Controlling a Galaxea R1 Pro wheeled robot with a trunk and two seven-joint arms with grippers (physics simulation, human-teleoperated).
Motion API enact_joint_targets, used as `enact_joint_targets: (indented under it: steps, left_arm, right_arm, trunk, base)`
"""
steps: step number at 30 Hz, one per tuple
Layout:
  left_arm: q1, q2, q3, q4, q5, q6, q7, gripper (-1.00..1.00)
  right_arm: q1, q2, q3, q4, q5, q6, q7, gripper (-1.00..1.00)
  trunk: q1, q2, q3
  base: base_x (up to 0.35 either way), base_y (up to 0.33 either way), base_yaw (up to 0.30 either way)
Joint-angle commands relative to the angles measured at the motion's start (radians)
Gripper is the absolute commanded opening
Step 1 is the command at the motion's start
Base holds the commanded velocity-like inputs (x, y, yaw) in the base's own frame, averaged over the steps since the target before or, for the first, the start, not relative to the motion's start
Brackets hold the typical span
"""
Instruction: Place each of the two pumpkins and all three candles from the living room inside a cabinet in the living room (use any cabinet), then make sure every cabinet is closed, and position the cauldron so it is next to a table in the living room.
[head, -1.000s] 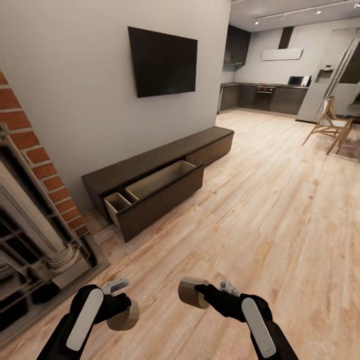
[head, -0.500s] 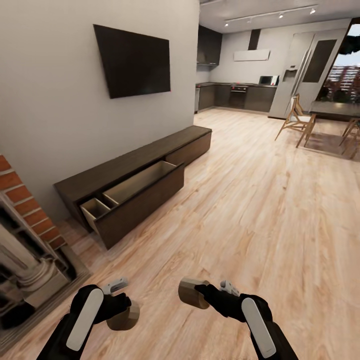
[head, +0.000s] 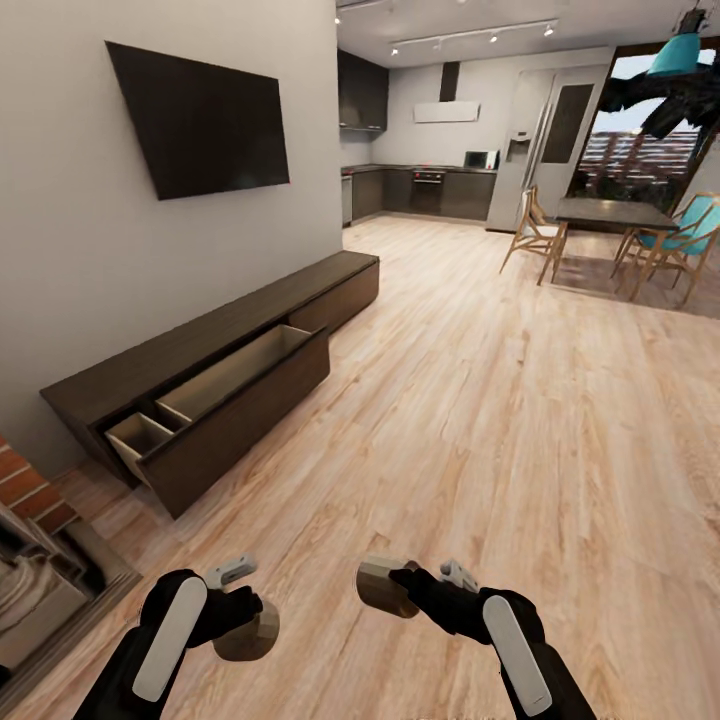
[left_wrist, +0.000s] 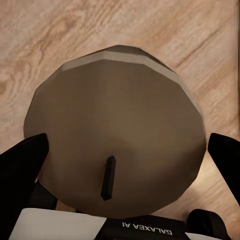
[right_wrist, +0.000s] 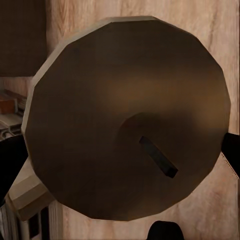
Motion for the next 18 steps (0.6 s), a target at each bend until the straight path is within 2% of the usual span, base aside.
enact_joint_targets:
  steps: [1, 18]
  left_arm:
    - [0.000, 0.000, 0.000, -0.001, 0.012, 0.001, 0.010, -1.00]
    - [0.000, 0.002, 0.000, -0.001, 0.012, 0.001, 0.010, -1.00]
  right_arm:
    - [-0.001, 0.001, -0.001, -0.001, -0.017, 0.003, -0.010, -1.00]
    - [-0.001, 0.001, 0.000, -0.001, -0.017, 0.003, -0.010, -1.00]
  trunk:
    - [0.000, 0.000, -0.001]
    - [0.000, 0.000, -0.001]
  base:
    - [0.000, 0.000, -0.278]
    - [0.004, 0.000, -0.278]
